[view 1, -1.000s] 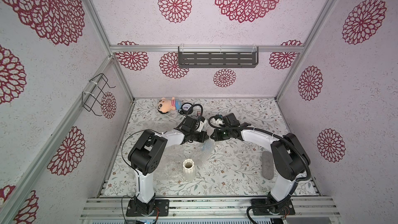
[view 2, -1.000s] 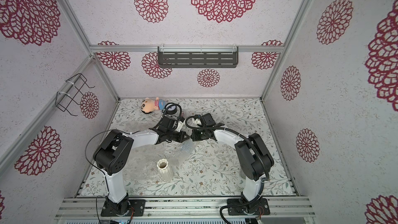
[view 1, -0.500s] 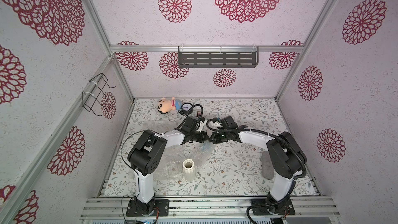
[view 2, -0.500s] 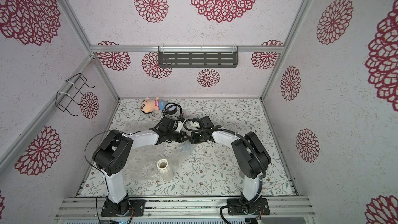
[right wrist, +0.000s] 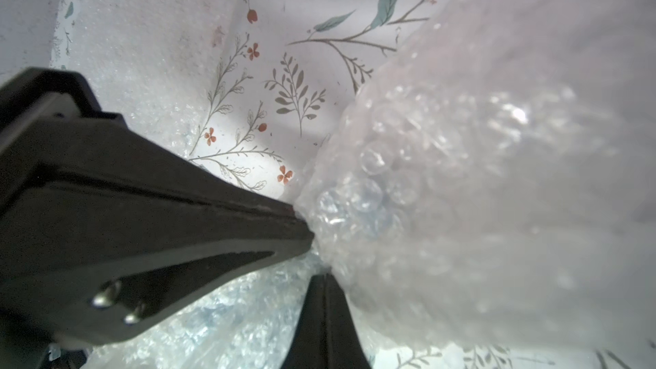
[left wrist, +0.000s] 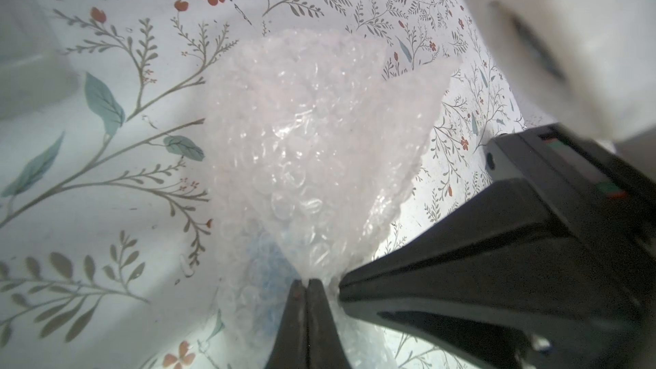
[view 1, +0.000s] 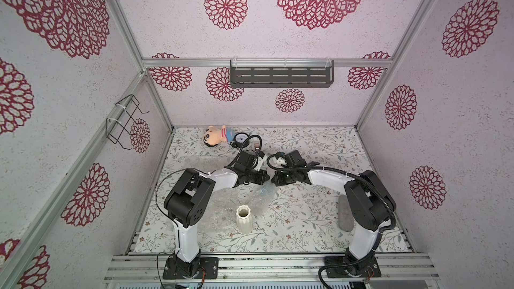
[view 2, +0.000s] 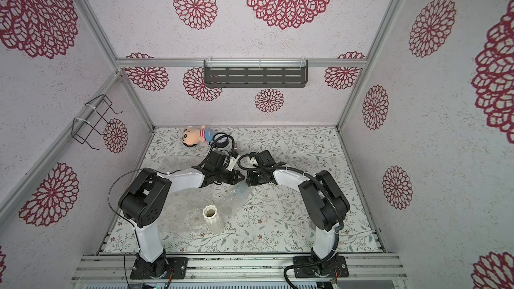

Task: Wrap vases in bubble wrap
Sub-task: Stick the tape on the bubble wrap.

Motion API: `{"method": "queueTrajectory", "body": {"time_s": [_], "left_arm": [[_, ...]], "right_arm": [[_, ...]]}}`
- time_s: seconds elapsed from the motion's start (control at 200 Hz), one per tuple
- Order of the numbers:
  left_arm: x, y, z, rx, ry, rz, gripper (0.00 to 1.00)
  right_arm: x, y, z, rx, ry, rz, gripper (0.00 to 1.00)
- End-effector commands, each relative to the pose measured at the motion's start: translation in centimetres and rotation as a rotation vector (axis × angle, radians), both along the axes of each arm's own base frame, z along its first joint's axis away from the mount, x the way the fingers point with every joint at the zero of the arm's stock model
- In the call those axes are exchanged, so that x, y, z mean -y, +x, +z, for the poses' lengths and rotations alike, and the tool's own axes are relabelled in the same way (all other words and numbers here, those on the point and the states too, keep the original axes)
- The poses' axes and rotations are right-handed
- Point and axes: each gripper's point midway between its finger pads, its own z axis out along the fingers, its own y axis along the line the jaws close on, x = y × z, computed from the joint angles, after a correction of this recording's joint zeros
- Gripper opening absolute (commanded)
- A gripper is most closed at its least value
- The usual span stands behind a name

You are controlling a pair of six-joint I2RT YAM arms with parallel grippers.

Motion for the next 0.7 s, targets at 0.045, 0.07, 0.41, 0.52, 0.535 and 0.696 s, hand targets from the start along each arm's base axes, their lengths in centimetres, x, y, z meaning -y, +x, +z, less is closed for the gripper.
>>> {"method": "queueTrajectory", "body": {"time_s": [0.045,0.07,0.41,0.52,0.535,0.696], "left_arm": [[0.5,-0.9,0.6,-0.021,-0.026,-0.014,0.02],[0.6,-0.9,0.6,-0.022,-0.03,-0.016,0.02],[0.4,0.1,5.0,0.046,-0.059,0.016,0.3],[-0.6,-0.2,5.9,0.053,-0.036,0.043,0.38],[-0.8,-0.3,5.8,0.049,-0.03,0.047,0.4],[-2.0,-2.7,4.9,-0.054,0.039,0.046,0.55]], "right_arm": [[0.0,0.3,0.5,0.012,-0.005,-0.011,0.0],[-0.2,0.3,0.2,0.007,0.0,-0.009,0.0],[0.6,0.1,1.6,0.042,-0.029,-0.015,0.0],[0.4,0.2,2.2,0.056,-0.011,-0.017,0.0],[0.4,0.3,2.4,0.059,-0.006,-0.018,0.0],[-0.6,0.6,3.3,0.067,0.051,-0.011,0.0]]}}
